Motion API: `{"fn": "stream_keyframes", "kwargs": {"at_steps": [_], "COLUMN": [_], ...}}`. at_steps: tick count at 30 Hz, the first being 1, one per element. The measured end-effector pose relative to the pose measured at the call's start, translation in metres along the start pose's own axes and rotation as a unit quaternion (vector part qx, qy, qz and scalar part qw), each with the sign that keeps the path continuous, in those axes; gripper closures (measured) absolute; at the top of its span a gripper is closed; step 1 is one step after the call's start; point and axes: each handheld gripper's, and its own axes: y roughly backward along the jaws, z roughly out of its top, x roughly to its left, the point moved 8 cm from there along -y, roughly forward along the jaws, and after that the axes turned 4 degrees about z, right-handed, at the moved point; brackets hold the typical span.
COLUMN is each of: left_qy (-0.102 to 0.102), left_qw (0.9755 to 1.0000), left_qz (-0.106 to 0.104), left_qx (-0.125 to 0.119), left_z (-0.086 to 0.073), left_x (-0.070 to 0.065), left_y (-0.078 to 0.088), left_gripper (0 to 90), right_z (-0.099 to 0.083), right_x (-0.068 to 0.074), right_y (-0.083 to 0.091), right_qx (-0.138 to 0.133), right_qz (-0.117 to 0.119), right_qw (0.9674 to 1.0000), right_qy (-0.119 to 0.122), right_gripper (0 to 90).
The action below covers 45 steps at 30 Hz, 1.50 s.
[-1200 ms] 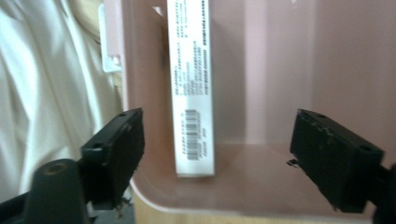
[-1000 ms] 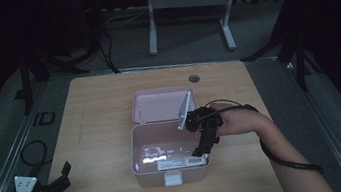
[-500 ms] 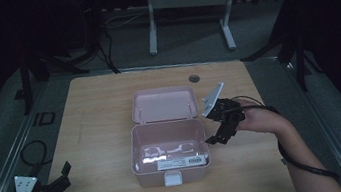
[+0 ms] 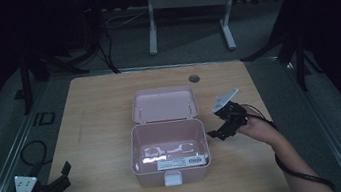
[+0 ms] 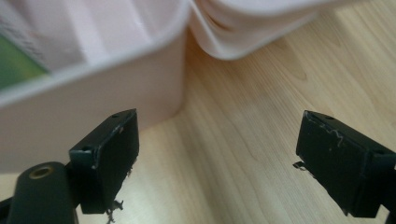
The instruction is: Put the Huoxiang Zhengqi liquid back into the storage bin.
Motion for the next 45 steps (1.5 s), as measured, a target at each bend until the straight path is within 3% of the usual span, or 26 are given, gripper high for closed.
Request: {"fn": "stream_keyframes", "kwargs": {"at_steps": [3,8,16,17,18,20,22,24,26,31,36,44,45], "left_qy": [0.001,0.001,0.002,0.002,0.002,0.002,0.003,0.004,0.003,0.003,0.003,0.002,0.001], "left_qw": [1.0000,1.0000,1.0000,1.0000,1.0000,1.0000,1.0000,1.0000,1.0000,1.0000,1.0000,1.0000,1.0000], "left_qz": [0.000,0.000,-0.001,-0.001,-0.001,-0.001,-0.001,-0.001,-0.001,-0.001,-0.001,-0.001,-0.001], "left_qx": [0.000,0.000,-0.001,-0.001,-0.001,-0.001,-0.001,-0.002,-0.002,-0.002,-0.003,-0.002,-0.002], "left_z": [0.000,0.000,0.000,0.000,0.000,0.000,0.000,0.000,0.000,0.000,0.000,0.000,0.000], "left_x": [0.000,0.000,0.000,0.000,0.000,0.000,0.000,0.000,0.000,0.000,0.000,0.000,0.000], "left_y": [0.000,0.000,0.000,0.000,0.000,0.000,0.000,0.000,0.000,0.000,0.000,0.000,0.001], "left_gripper": [2.4,2.4,2.4,2.4,2.4,2.4,2.4,2.4,2.4,2.4,2.4,2.4,2.4], "right_z": [-0.011,-0.026,-0.043,-0.045,-0.048,-0.052,-0.057,-0.061,-0.066,-0.079,-0.090,-0.106,-0.108], "right_x": [-0.008,-0.020,-0.034,-0.037,-0.041,-0.044,-0.048,-0.050,-0.054,-0.059,-0.065,-0.069,-0.069], "right_y": [-0.015,-0.034,-0.043,-0.042,-0.041,-0.040,-0.038,-0.036,-0.032,-0.028,-0.019,-0.009,-0.007], "right_qx": [-0.010,-0.049,-0.090,-0.096,-0.108,-0.117,-0.123,-0.131,-0.144,-0.142,-0.145,-0.142,-0.147], "right_qz": [-0.014,-0.027,-0.076,-0.084,-0.100,-0.108,-0.136,-0.146,-0.160,-0.170,-0.193,-0.203,-0.204], "right_qw": [0.9997,0.9971,0.9898,0.9882,0.9844,0.9810,0.9762,0.9716,0.9653,0.9602,0.9515,0.9444,0.9424], "right_qy": [-0.019,-0.052,-0.080,-0.085,-0.097,-0.111,-0.116,-0.133,-0.148,-0.170,-0.191,-0.216,-0.221], "right_gripper": [12.8,12.8,12.3,12.3,12.3,11.7,11.7,11.5,11.5,11.5,11.5,11.5,11.5]}}
